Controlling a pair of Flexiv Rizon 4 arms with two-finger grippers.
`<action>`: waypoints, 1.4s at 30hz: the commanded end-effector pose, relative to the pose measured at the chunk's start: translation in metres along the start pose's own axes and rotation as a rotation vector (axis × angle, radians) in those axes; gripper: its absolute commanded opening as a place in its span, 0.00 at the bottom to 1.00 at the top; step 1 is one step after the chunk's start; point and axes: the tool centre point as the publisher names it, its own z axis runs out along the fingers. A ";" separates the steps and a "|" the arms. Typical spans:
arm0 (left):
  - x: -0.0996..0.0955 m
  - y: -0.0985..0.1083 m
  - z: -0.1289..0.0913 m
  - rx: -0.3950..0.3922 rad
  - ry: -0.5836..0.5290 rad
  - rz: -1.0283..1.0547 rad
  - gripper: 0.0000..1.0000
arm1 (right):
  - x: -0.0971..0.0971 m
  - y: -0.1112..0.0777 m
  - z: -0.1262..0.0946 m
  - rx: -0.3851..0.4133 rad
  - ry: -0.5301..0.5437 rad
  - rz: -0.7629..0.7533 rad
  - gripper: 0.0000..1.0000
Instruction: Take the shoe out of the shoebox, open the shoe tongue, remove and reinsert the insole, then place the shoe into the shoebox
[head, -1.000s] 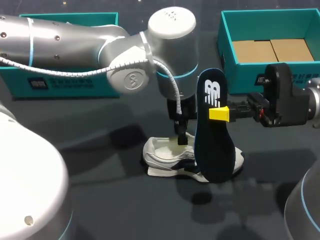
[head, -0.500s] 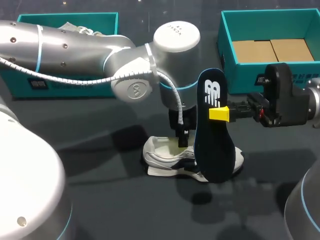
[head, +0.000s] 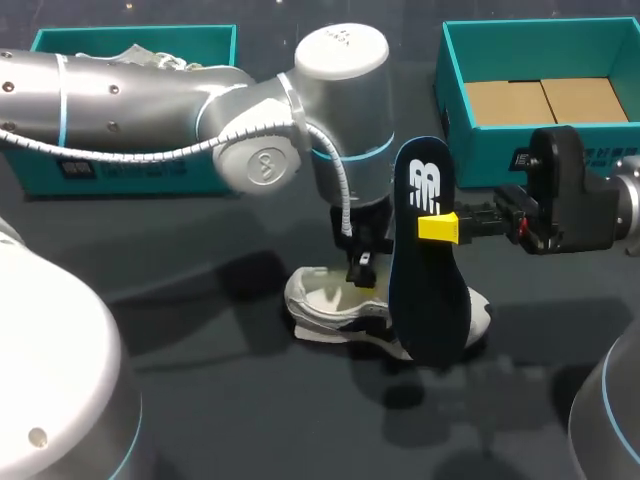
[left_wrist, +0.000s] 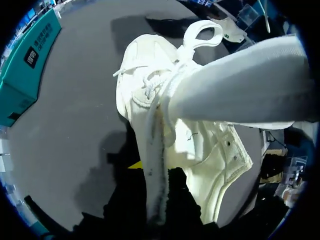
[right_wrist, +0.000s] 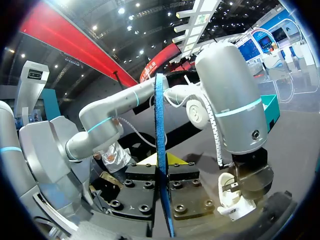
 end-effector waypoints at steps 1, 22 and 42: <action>0.001 0.006 -0.028 0.005 0.014 0.095 0.00 | 0.001 -0.001 0.002 -0.001 -0.003 0.001 0.00; -0.013 0.009 -0.053 -0.120 -0.004 0.586 0.00 | 0.001 -0.001 0.002 -0.001 -0.003 0.001 0.00; -0.017 0.017 -0.046 -0.164 -0.008 1.281 0.00 | 0.001 -0.001 0.002 -0.001 -0.003 0.001 0.00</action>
